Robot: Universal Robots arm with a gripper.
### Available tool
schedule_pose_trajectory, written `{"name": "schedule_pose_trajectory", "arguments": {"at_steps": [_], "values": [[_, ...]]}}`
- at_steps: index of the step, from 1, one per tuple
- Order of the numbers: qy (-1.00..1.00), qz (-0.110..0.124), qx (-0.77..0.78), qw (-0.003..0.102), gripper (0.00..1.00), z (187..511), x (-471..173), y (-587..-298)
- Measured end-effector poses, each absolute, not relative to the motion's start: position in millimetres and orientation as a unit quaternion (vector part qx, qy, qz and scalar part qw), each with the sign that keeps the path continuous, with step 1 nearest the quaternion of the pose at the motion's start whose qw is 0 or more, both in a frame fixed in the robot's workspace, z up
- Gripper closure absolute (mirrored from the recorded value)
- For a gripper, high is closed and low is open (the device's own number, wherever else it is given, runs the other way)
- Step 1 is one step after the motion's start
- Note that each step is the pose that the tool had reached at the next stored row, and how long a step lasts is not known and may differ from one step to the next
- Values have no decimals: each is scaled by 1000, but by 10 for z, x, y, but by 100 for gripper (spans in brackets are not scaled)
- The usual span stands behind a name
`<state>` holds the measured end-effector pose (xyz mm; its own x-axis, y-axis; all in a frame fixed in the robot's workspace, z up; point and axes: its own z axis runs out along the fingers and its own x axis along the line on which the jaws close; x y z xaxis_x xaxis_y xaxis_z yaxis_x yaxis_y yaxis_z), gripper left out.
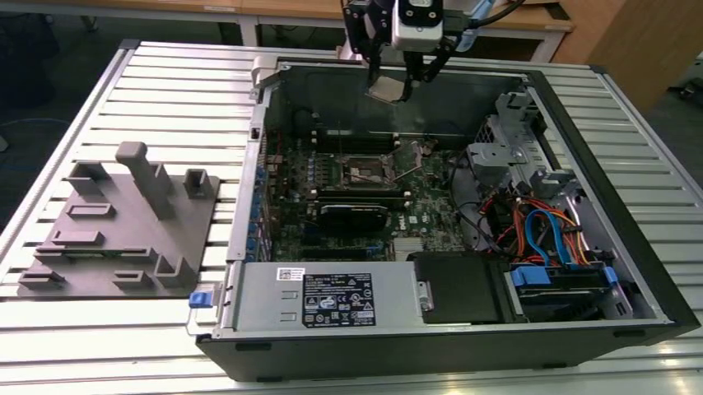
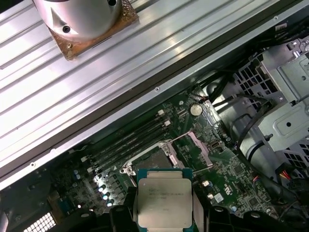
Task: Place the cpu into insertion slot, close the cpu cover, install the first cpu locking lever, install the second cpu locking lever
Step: 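Place the cpu into insertion slot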
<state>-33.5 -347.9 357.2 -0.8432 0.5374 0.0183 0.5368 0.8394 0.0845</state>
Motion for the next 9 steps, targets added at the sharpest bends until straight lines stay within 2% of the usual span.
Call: {"name": "schedule_pose_trajectory", "arguments": {"at_steps": [9], "values": [[955,43,292,4,46,3572,-335,-3479]]}}
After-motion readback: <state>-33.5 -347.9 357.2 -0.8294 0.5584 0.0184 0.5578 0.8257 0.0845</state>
